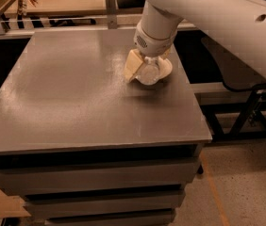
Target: Pick blue plastic bottle from paper bowl and place on counter
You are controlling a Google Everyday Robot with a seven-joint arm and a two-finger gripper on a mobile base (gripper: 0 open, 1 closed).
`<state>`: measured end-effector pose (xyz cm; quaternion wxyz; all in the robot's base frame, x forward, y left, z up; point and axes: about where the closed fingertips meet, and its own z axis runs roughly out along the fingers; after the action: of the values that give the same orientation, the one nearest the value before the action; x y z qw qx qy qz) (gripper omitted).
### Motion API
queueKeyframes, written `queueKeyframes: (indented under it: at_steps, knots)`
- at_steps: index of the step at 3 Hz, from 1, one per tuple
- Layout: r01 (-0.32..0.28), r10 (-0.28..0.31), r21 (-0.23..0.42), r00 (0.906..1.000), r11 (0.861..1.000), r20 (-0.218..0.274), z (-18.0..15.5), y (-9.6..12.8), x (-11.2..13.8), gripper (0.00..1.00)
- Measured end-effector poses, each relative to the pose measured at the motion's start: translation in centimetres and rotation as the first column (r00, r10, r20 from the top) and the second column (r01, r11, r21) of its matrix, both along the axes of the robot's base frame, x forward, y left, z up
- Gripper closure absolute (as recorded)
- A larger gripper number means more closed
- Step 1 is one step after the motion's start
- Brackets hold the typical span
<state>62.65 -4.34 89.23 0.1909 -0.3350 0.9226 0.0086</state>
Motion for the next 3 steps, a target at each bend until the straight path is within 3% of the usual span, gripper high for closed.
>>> queueKeyframes:
  at_steps: [2, 3]
  knots:
    - [0.025, -0.025, 0.008, 0.9976, 1.0, 0.065, 0.9, -0.5, 0.0, 0.71]
    - [-0.021, 0.018, 0.022, 0.9916, 1.0, 0.128, 2.9, 0.1, -1.2, 0.95]
